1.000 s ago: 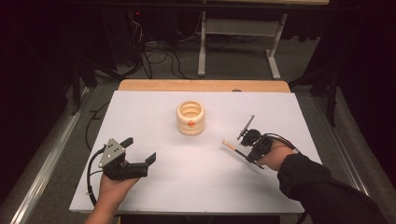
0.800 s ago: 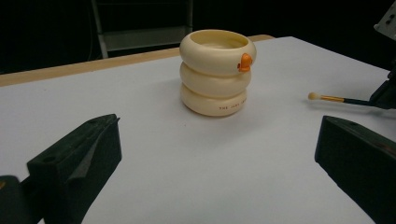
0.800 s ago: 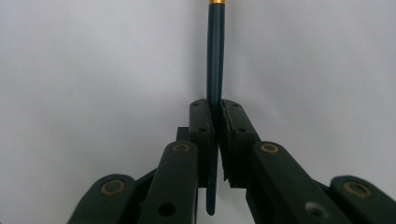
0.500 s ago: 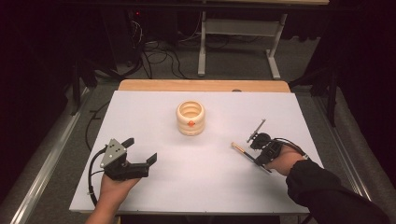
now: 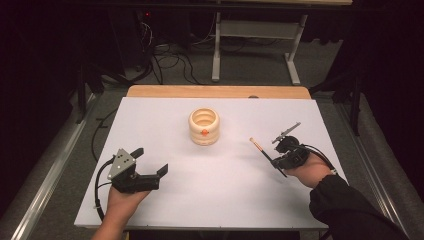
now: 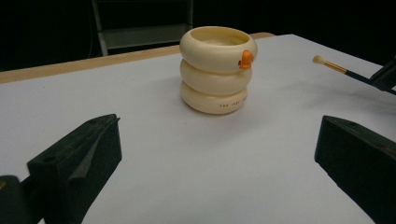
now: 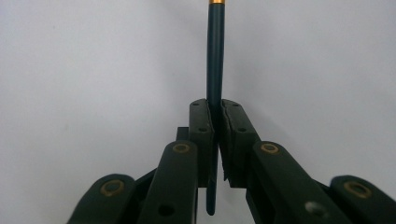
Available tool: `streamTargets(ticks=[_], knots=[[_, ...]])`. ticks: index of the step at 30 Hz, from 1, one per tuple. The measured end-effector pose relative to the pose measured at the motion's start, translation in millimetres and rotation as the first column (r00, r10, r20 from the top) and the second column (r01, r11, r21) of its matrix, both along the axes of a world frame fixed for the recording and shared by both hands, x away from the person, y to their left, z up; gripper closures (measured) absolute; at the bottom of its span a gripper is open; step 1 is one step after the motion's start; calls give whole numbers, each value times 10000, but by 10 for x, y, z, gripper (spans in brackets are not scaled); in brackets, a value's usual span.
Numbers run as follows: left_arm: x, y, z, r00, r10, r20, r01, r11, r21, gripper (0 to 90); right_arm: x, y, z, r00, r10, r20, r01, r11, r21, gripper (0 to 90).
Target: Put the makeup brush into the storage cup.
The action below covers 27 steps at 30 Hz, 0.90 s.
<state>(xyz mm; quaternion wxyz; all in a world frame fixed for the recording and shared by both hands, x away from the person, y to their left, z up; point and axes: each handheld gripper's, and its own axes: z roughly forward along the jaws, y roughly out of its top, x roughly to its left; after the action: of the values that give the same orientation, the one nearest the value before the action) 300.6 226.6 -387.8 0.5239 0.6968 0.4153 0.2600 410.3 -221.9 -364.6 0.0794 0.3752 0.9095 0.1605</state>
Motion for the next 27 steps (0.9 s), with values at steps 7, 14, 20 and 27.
streamTargets(ticks=[7, 14, 20, 27], knots=[[6, 14, -7, 10000, 49, -45, -49, 10000, -67, 12, -35, -24, 4, 9967, -401, 710, 349, 9968, 723, 865], [-11, 20, 14, 9999, 121, 114, -120, 9998, -140, 13, -80, -98, 27, 9856, -817, 1483, 518, 9793, 1957, 865], [-16, 14, 20, 9998, 145, 152, -144, 9999, -89, 13, -110, -159, 9, 9703, -1259, 2066, 676, 9610, 2682, 865], [-12, 18, 12, 9997, 182, 145, -181, 9998, -74, 13, -157, -140, -65, 9505, -1555, 2689, 648, 9459, 3179, 865]])
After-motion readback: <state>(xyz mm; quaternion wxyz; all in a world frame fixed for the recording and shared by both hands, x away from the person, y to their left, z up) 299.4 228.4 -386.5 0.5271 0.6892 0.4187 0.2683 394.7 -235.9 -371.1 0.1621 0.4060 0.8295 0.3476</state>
